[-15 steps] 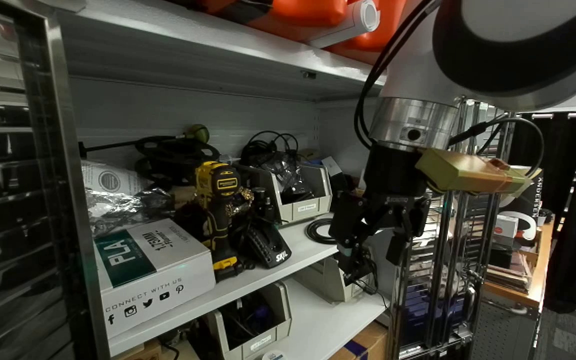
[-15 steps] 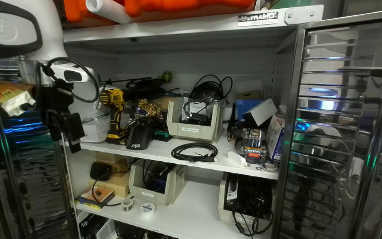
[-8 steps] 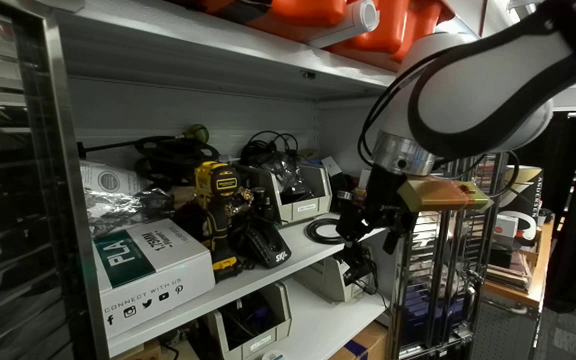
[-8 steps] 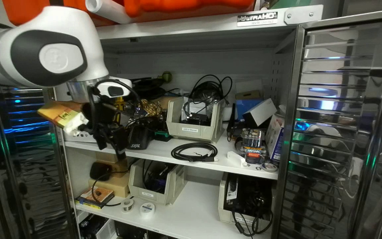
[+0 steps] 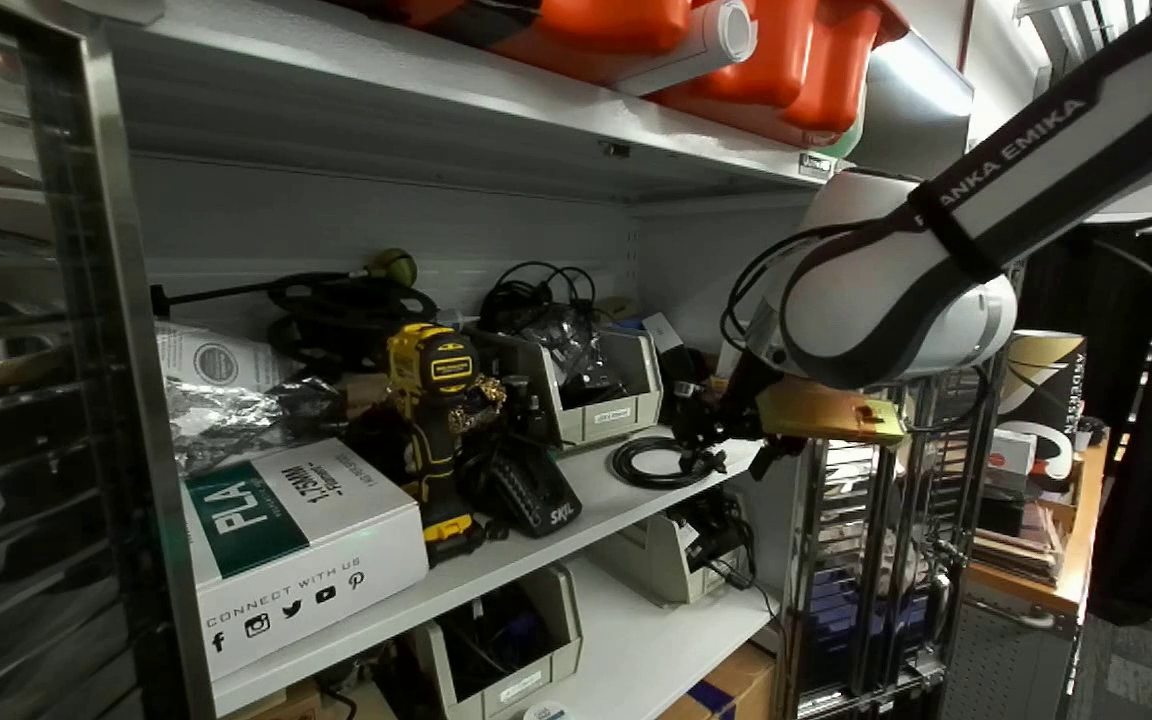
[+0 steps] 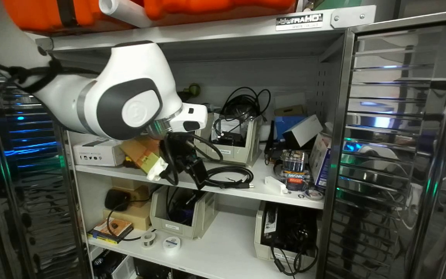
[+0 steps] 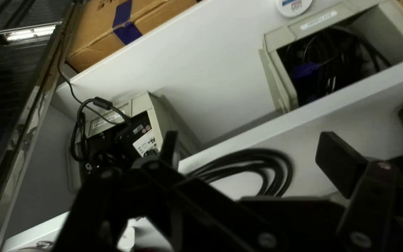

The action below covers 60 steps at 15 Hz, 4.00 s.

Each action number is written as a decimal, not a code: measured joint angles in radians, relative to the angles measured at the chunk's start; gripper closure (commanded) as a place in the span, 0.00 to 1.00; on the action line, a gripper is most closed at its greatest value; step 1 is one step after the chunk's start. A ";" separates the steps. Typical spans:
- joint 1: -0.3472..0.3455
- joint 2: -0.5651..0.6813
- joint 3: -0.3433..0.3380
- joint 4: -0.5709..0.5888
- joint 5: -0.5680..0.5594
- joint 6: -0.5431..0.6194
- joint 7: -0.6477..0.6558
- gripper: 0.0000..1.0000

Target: Put the cable in the storage box

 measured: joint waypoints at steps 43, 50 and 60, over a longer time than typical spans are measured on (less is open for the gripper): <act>0.090 -0.099 -0.100 0.046 -1.366 -0.103 1.350 0.88; 0.045 0.069 -0.122 0.313 -1.888 0.051 1.863 0.88; 0.039 0.486 -0.075 0.802 -2.154 0.180 2.257 0.51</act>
